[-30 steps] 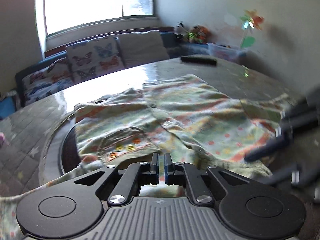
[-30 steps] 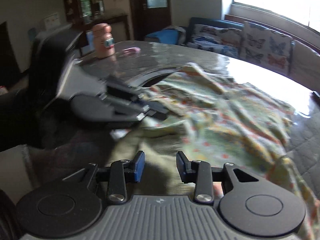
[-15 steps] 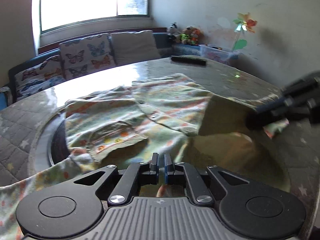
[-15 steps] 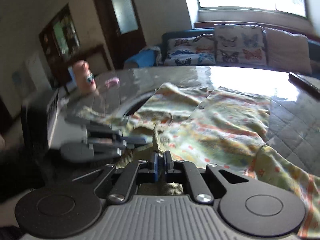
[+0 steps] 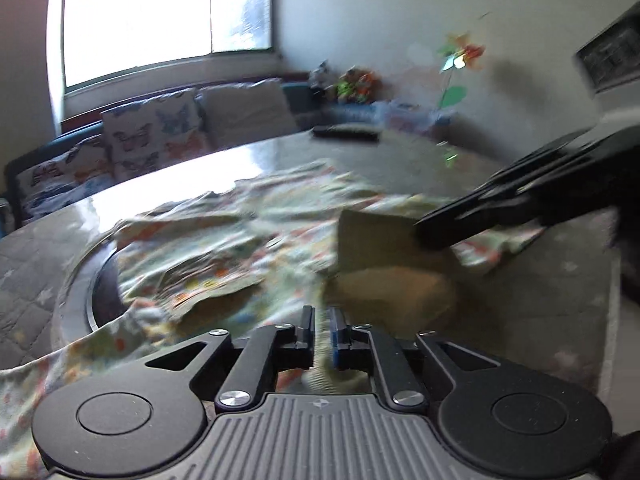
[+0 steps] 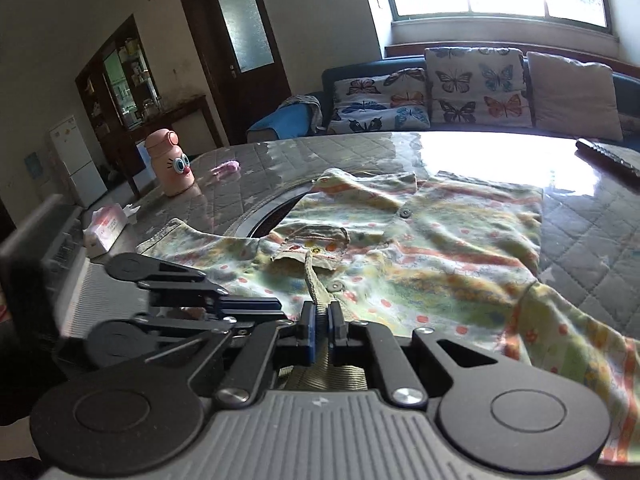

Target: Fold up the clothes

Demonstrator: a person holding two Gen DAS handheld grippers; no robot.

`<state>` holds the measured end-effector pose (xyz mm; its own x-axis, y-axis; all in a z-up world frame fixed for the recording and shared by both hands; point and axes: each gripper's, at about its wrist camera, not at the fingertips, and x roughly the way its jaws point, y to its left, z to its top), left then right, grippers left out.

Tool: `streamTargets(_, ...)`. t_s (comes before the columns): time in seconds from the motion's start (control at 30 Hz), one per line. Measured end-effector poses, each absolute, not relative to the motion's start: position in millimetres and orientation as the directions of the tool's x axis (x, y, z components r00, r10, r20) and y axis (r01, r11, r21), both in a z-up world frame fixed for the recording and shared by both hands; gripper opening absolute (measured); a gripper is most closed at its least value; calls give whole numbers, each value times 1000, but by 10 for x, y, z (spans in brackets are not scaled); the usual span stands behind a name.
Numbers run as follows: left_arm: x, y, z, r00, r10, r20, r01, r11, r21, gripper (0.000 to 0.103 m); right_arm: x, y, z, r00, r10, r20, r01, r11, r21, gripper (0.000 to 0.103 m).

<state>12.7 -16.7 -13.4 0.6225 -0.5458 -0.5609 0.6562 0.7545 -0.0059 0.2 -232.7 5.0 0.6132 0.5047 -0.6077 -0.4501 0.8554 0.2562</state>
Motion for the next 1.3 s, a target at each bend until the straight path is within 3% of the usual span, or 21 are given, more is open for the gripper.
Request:
streamTargets(0.07,38,-214,-119,579,-586,-566,707,707,-8,26,-2,-2319,35,609,507,-609,-451,854,259,5)
streamTargets(0.3,-53,-333,-262,563,-538,-628,730,679,72,29,-18,-2298,-38,595,510,-621,-451,852,266,5)
streamTargets(0.33,-45,-332,-278,560,-533,-634,729,680,73,27,-20,-2301,-39,596,509,-622,-451,852,265,5)
streamTargets(0.4,-34,-313,-270,557,-538,-633,728,683,61,10,-19,-2320,-39,600,505,-620,-445,855,266,5)
streamTargets(0.43,-22,-282,-241,551,-556,-622,726,687,30,9,-19,-2330,-35,603,503,-619,-442,857,265,5)
streamTargets(0.57,-7,-115,-74,524,-659,-540,732,672,-111,8,-33,-2369,-13,615,498,-611,-434,861,266,5)
streamTargets(0.83,0,-273,-344,483,-629,-609,758,648,-69,9,-56,-2273,-4,566,528,-633,-481,835,266,9)
streamTargets(1.07,-82,-227,-297,479,-631,-611,775,630,-43,11,-22,-2288,175,595,566,-571,-521,812,263,11)
streamTargets(1.3,-147,-101,-52,517,-644,-564,772,635,-17,11,200,-2030,-220,565,444,-695,-523,845,115,12)
